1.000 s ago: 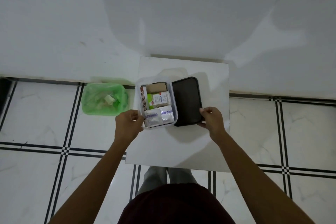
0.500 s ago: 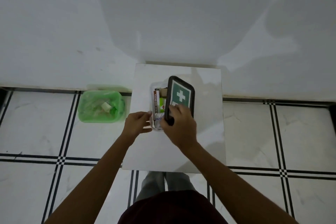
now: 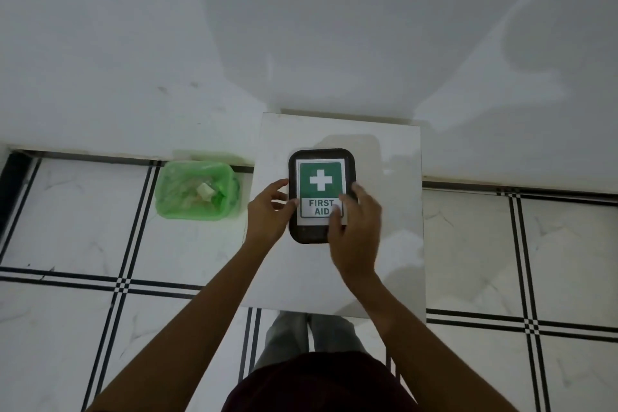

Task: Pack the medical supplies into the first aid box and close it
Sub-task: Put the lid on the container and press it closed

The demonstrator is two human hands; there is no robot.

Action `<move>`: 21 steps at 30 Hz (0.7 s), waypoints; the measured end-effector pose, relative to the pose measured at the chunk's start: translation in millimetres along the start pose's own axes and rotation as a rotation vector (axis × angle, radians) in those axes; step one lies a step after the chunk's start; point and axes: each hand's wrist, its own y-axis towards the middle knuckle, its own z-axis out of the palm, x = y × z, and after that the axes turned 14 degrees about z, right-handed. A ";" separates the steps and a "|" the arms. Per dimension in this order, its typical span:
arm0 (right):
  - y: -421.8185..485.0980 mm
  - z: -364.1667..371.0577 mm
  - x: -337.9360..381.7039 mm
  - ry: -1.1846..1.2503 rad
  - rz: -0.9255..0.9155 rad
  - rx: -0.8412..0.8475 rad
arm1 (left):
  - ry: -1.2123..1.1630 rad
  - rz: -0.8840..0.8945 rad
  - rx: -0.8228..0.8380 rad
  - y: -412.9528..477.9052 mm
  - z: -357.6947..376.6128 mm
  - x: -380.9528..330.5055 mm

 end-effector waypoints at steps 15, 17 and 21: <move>35.7 34.4 -19.8 0.081 0.316 0.050 | 0.083 0.101 -0.183 -27.5 36.1 5.0; 37.5 33.3 -21.0 0.132 0.268 0.001 | 0.012 0.117 -0.202 -33.6 36.1 6.6; 40.8 39.0 -18.4 0.151 0.275 -0.023 | -0.030 0.106 -0.243 -32.9 34.4 4.4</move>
